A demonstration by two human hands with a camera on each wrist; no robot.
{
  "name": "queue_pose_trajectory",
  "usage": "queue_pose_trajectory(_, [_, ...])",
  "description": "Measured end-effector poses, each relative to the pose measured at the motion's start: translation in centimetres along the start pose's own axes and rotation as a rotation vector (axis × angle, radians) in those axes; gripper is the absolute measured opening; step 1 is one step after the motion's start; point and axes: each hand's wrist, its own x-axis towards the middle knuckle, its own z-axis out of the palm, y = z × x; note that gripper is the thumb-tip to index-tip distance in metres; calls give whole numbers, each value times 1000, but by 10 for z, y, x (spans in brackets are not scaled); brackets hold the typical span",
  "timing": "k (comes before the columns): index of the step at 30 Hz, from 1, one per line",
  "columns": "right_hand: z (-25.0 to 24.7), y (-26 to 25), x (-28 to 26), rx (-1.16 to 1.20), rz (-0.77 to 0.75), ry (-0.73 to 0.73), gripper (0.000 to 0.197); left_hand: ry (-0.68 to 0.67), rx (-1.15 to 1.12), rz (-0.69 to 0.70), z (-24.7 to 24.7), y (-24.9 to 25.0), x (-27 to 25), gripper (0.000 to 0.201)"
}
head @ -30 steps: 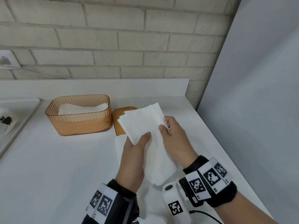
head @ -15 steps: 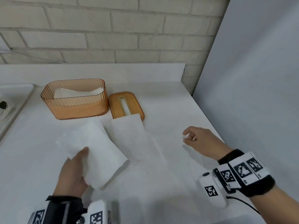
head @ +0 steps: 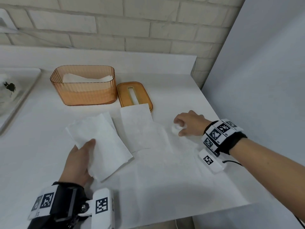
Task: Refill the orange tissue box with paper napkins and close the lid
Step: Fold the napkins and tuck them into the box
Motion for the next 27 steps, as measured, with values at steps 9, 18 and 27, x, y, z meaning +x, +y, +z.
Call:
queue_pose_trajectory(9, [-27,14,0,112,-62,93,16,10,47,-31,-6,-3,13,27])
queue_pose_trajectory(18, [-63,-29,-44,740,-296,59,8,-4,60,-32,-5,-4,17,24])
queue_pose_trajectory(27, [20,-58,-33,170,-284,-116,20,-2,21,-19,-3,-2,15,18])
